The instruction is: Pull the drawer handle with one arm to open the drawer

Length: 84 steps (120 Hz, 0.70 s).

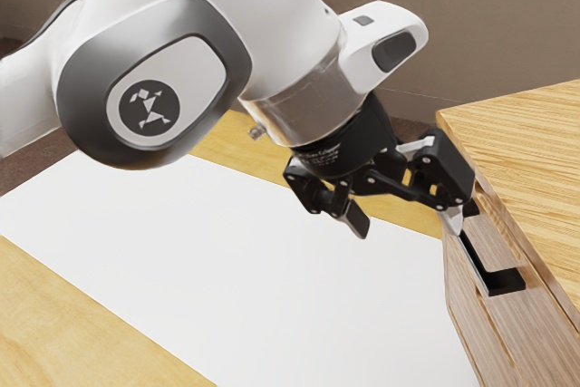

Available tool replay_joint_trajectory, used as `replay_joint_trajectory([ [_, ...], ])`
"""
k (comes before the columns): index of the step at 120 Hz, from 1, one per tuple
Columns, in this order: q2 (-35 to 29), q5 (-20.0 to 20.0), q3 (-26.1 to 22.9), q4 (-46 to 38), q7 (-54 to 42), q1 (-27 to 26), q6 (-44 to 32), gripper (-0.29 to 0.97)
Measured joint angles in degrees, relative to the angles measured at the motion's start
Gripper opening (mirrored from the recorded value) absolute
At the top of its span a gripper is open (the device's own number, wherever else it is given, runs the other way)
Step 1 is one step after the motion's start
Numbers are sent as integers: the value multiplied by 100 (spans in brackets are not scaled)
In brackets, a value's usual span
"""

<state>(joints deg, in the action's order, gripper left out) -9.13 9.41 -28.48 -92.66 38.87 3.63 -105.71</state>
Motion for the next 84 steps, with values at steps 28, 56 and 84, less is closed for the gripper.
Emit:
replay_joint_trajectory([
  [28, 120, -7, -49, -12, 513, 58, -71, 68],
  [56, 395, -2, -53, 1, 901, 59, -172, 68],
  [84, 742, -20, -32, 1, 1131, -9, -325, 68],
])
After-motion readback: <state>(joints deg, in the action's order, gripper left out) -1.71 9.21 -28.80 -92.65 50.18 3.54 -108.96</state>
